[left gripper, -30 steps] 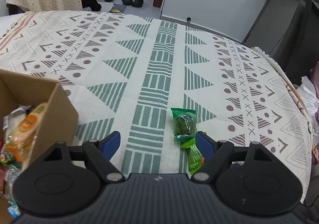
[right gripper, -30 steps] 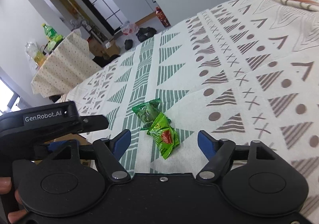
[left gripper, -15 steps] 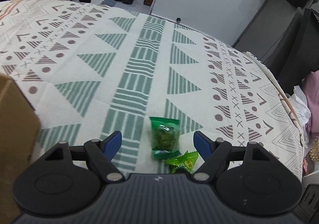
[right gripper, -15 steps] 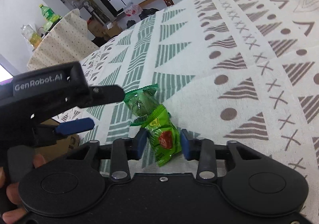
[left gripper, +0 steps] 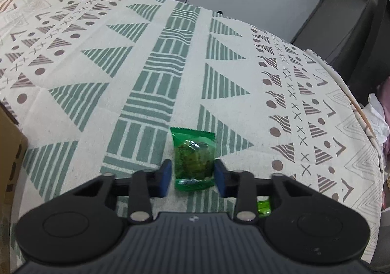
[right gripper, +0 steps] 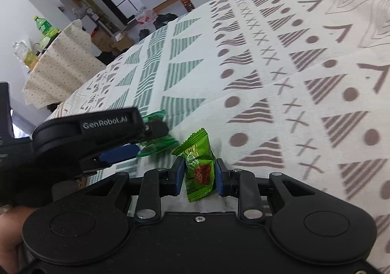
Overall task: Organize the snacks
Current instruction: 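Grasp the green candy with red print with the right tool while the left grasps the round green candy, then lift both green candies and carry them over the cardboard box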
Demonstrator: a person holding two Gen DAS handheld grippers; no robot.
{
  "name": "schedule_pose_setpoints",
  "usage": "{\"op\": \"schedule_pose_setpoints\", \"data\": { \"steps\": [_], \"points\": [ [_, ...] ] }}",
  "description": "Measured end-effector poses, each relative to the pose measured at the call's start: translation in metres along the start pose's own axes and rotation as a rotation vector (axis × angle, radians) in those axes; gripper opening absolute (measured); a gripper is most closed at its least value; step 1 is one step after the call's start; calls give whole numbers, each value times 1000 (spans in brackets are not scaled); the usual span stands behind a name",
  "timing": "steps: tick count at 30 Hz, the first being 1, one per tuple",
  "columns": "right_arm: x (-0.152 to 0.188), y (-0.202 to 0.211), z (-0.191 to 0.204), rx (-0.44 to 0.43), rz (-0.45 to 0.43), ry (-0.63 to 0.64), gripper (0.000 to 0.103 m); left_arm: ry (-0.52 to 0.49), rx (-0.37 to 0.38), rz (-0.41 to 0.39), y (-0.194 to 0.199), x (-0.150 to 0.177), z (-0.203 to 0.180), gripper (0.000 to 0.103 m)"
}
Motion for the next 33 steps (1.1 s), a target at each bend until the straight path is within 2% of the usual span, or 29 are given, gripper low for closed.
{"op": "schedule_pose_setpoints", "data": {
  "steps": [2, 7, 11, 13, 15, 16, 17, 21, 27, 33],
  "points": [
    [-1, 3, -4, 15, -9, -5, 32, -1, -8, -5, 2, 1, 0, 30],
    [-2, 0, -5, 33, -22, 1, 36, -1, -26, -8, 9, 6, -1, 29],
    [-1, -3, 4, 45, -33, 34, 46, -1, -37, -13, 17, 10, 1, 29],
    [0, -5, 8, 61, -37, 56, 46, -4, -34, -15, 22, 12, 0, 28],
    [3, -7, 9, 77, -35, 85, 38, -18, -34, -21, 30, 15, -2, 28],
    [5, -7, 10, 100, -35, 117, 30, -21, -32, -22, 33, 17, -3, 28],
    [6, -6, 12, 115, -38, 146, 28, -19, -29, -20, 37, 18, -3, 28],
    [8, 5, 14, 109, -41, 143, 26, -17, -24, -22, 56, 21, -1, 28],
    [13, 36, 16, 121, -91, 121, 26, -65, -12, -40, 89, 20, -5, 28],
    [14, 69, 28, 131, -144, 87, 26, -52, 2, -77, 136, 15, 2, 28]
  ]
}}
Point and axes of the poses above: each gripper's, at about its wrist camera, not at the fingertips, and y roughly against the way its jaws point, z to its left, x to its underside, the point moved 4 cm from there along -y, roughly the way its jaws point, and after that the axes turned 7 degrees about -y, right-handed, at the moved point
